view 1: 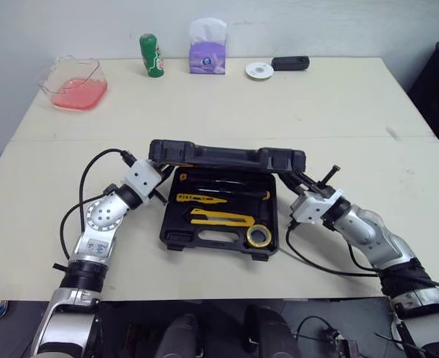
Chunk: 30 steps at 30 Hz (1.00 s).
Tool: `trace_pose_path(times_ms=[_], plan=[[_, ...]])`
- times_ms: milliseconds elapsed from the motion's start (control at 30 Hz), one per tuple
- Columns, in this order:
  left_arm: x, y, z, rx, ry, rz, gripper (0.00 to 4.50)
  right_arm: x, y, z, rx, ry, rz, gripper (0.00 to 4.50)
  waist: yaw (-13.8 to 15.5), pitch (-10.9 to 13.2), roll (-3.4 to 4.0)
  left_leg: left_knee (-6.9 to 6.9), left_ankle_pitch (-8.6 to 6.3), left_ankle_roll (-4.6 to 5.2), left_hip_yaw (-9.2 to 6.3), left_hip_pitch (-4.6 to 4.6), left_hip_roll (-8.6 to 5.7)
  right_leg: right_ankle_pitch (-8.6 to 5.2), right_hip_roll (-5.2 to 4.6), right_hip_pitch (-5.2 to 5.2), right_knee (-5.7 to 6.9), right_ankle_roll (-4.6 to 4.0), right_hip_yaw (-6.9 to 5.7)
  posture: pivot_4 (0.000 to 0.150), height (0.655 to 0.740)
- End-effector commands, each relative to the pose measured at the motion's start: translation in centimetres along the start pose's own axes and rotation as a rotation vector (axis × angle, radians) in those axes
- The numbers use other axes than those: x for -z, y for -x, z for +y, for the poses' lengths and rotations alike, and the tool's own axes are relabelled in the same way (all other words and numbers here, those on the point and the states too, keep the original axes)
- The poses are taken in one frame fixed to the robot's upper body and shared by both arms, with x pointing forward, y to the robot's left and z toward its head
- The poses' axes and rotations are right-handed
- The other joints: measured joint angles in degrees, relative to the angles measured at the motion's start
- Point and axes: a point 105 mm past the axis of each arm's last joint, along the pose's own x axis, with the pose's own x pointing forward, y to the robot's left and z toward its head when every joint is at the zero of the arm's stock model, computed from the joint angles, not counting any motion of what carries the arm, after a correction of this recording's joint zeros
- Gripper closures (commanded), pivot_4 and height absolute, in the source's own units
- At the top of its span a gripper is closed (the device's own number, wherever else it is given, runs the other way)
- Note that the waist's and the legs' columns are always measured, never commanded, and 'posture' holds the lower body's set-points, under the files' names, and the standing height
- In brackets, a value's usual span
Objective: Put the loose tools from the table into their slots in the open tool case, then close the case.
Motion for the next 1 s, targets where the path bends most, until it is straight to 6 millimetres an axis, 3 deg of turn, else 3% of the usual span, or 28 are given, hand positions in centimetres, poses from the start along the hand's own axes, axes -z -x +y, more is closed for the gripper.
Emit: trace_pose_path(times_ms=[33,167,200,333,500,633,667,767,867,933,1000], plan=[[0.9,2.5,2.0,-0.034,0.023,0.061,2.62,1.4,2.2,0.1,-0.07,0.006,0.07,3.26,0.1,0.0,0.0,-0.07,-0.02,0.01,-0.03,0.24,0.01,-0.01,0.01,0.26,-0.1,-0.01,-0.03,0.15,0.74],[1.6,4.7,2.1,0.028,-0.012,0.146,0.69,1.9,3.8,-0.1,-0.129,0.0,0.1,1.17,0.2,0.0,0.0,0.01,-0.04,0.03,-0.18,0.25,0.03,-0.01,-0.04,0.41,-0.17,-0.01,0.01,0.15,0.74],[1.7,5.6,2.5,0.026,-0.004,0.168,0.68,2.2,4.5,-0.2,-0.154,-0.021,0.115,0.76,0.3,0.0,0.0,0.02,-0.05,0.02,-0.19,0.27,0.03,-0.01,-0.05,0.43,-0.17,-0.01,0.02,0.15,0.74],[1.7,8.4,3.7,0.027,0.048,0.223,0.68,2.7,7.0,-0.9,-0.207,-0.149,0.175,0.76,0.3,0.0,0.0,0.03,-0.07,-0.01,-0.42,0.26,0.04,-0.01,-0.09,0.56,-0.29,-0.02,0.12,0.15,0.74],[0.8,9.8,4.5,0.033,0.116,0.22,0.68,1.6,7.5,-3.1,-0.157,-0.356,0.164,0.76,0.3,0.0,0.0,0.09,-0.08,-0.02,-0.47,0.33,0.09,-0.01,-0.17,0.66,-0.26,-0.03,0.11,0.15,0.74],[0.4,9.9,4.3,0.049,0.14,0.208,0.68,0.8,8.2,-2.3,-0.229,-0.598,0.175,0.76,0.4,0.0,0.0,0.08,-0.1,-0.04,-0.48,0.34,0.09,-0.01,-0.19,0.67,-0.29,-0.04,0.11,0.15,0.74],[0.4,9.8,4.2,0.054,0.157,0.21,0.68,0.2,8.4,-1.8,-0.256,-0.683,0.167,1.28,0.6,0.0,0.0,0.07,-0.11,-0.05,-0.51,0.33,0.11,0.0,-0.19,0.67,-0.32,-0.04,0.09,0.15,0.74],[0.3,9.1,3.0,0.125,0.212,0.22,2.01,-0.3,8.5,-0.3,-0.322,-0.741,0.182,2.61,0.7,0.0,0.0,0.09,-0.11,-0.04,-0.53,0.32,0.1,0.0,-0.11,0.69,-0.32,-0.04,0.05,0.15,0.74],[0.7,8.1,1.9,0.18,0.235,0.259,3.5,-0.4,8.2,1.6,-0.378,-0.752,0.212,4.24,1.0,0.0,0.0,0.11,-0.12,-0.03,-0.5,0.37,0.06,0.01,-0.1,0.73,-0.3,-0.06,0.06,0.15,0.74],[0.8,7.6,1.8,0.187,0.248,0.261,4.45,-0.5,7.9,2.1,-0.389,-0.769,0.226,4.5,1.1,0.0,0.0,0.1,-0.13,-0.04,-0.51,0.37,0.06,0.01,-0.07,0.73,-0.31,-0.06,0.07,0.15,0.74],[0.8,6.9,1.1,0.213,0.273,0.263,4.49,-0.2,7.4,2.9,-0.391,-0.768,0.249,4.5,1.2,0.0,0.0,0.09,-0.13,-0.05,-0.5,0.31,0.06,0.01,-0.05,0.66,-0.31,-0.06,0.07,0.15,0.74]])
